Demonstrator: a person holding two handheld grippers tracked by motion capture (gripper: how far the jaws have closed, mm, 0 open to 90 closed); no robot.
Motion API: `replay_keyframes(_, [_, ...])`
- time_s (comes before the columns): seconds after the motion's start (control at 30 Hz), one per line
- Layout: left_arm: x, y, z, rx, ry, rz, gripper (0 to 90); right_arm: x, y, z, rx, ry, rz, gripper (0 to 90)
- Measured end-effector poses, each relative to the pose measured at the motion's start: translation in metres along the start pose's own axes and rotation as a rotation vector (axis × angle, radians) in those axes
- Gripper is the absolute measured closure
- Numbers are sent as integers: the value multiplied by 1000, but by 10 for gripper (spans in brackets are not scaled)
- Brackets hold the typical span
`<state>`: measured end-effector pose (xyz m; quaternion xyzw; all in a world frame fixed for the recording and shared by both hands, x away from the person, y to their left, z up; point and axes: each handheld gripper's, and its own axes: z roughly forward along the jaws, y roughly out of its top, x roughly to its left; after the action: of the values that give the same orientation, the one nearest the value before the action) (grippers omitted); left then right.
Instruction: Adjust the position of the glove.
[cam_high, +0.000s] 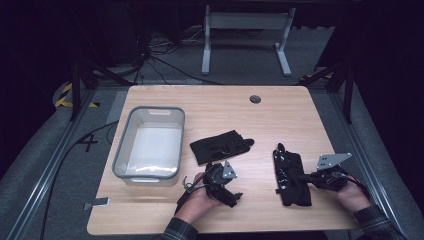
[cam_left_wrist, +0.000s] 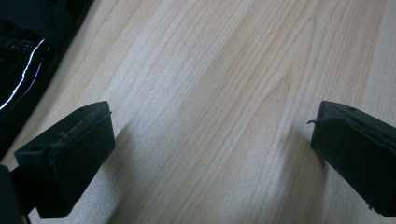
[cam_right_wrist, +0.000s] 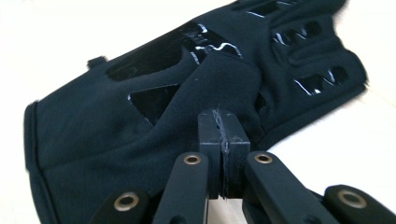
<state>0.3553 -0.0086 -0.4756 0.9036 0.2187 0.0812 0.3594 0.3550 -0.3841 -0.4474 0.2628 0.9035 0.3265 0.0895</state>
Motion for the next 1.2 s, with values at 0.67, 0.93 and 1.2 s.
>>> replay_keyframes(0.67, [0, 0, 0, 1, -2, -2, 0, -55, -11, -11, -96, -237, 181, 383])
replay_keyframes(0.93, [0, 0, 0, 0, -5, 1, 0, -72, -20, -1, -100, -294, 243, 198])
replay_keyframes(1.2, [1, 1, 0, 10, -6, 4, 0, -74, -21, 0, -95, -288, 265, 145])
